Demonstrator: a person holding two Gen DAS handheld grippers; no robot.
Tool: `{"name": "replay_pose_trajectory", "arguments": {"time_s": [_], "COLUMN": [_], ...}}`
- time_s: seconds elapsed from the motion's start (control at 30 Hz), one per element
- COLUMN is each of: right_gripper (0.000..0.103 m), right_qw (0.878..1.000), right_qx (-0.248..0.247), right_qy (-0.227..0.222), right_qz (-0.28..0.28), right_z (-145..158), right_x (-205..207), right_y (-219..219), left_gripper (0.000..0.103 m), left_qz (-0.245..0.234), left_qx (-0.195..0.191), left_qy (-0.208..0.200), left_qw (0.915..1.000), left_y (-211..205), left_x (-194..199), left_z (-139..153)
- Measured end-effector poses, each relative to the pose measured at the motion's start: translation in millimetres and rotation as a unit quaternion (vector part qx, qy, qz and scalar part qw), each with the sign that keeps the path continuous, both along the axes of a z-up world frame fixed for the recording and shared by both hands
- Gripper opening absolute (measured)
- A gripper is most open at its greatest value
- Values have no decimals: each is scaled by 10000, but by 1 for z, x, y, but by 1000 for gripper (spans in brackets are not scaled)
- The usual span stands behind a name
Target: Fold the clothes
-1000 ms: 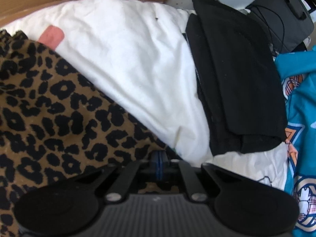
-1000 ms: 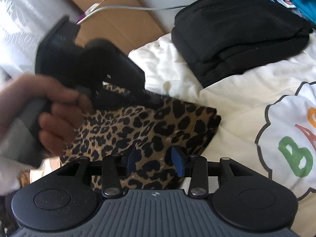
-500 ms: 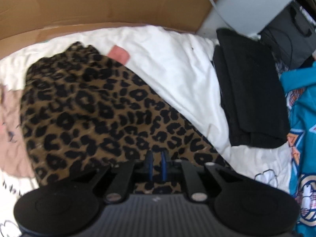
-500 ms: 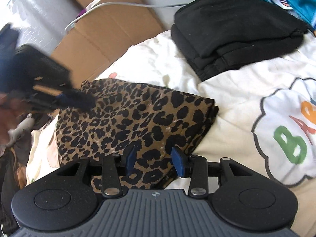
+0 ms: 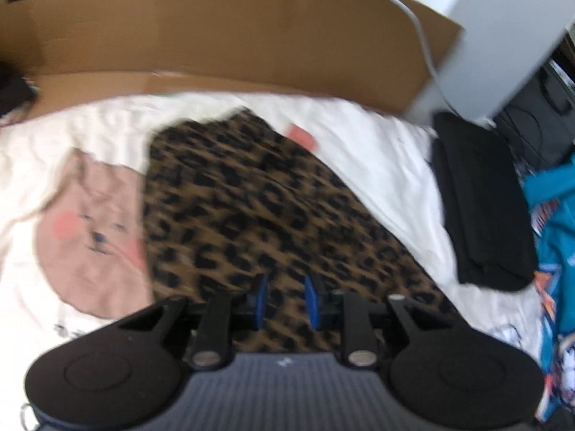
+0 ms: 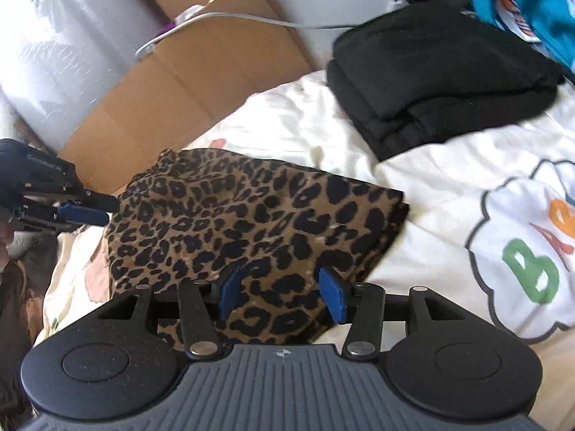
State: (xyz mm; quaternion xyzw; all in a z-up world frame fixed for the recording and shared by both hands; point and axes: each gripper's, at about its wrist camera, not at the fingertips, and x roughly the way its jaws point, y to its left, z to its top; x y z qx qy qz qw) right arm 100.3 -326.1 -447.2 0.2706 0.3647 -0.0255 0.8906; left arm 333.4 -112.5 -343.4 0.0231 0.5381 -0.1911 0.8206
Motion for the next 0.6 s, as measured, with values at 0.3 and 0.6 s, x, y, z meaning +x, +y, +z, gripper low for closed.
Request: {"name": "replay_pose_trajectory", "arguments": {"time_s": [0.3, 0.6], "right_gripper": [54, 46], "right_qw": [9996, 9989], "right_qx": [-76, -22], "right_qy": [240, 470], "right_qz": [123, 87], "right_z": [-11, -16], "right_x": [4, 7], "right_y": [5, -1], "left_gripper": [24, 24], "left_qz": [284, 579], "left_qx": [174, 232], "left_qy": [-281, 96], "left_qw": [9990, 9980], "left_y": [19, 11], "left_x": [53, 94], "left_z": [-15, -66]}}
